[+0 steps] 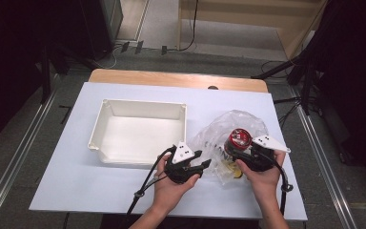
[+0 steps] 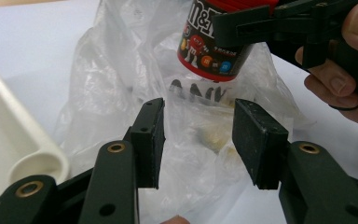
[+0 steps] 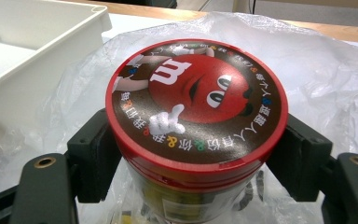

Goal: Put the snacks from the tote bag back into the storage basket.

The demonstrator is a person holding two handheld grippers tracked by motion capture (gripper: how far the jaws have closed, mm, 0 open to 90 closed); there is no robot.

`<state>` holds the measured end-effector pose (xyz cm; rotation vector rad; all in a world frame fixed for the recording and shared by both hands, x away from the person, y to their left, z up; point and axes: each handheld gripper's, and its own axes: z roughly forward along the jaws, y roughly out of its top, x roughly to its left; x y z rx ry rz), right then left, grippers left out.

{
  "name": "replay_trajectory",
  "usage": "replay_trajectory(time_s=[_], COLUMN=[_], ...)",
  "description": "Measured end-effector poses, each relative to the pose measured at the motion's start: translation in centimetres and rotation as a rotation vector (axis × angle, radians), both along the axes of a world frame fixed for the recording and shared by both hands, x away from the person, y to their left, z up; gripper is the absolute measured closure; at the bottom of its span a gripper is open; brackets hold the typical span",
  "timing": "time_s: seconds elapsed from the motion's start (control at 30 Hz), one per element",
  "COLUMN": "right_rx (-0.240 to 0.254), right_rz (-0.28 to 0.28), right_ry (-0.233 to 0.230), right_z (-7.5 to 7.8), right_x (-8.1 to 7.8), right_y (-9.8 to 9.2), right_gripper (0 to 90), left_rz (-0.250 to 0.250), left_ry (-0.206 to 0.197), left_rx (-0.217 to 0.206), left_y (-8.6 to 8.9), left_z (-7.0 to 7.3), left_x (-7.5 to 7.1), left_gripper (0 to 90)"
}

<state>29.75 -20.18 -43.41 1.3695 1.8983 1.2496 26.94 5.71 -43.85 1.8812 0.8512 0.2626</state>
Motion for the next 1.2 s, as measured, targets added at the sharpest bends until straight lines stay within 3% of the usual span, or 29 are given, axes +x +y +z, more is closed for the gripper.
replay_trajectory(time_s=[0.27,0.8,1.1,1.2], right_rx=[0.005,0.0,0.005,0.005], right_rz=[0.002,0.001,0.006,0.01], right_ry=[0.001,0.004,0.001,0.0], right_z=[0.1,0.1,0.2,0.3], right_x=[-0.1,-0.3,-0.4,-0.4], right_y=[-0.1,-0.2,-0.1,0.1], right_gripper=[25.7,25.7,25.7,25.7], left_rz=[0.034,0.039,0.105,0.125], left_ry=[-0.009,-0.01,-0.028,-0.032], left_rx=[-0.005,-0.019,-0.065,-0.055], left_y=[2.0,5.5,9.4,10.8], left_z=[-0.3,-0.7,-0.9,-0.9], left_x=[-0.7,-2.4,-2.5,-2.5], left_gripper=[51.4,47.8,34.2,29.2])
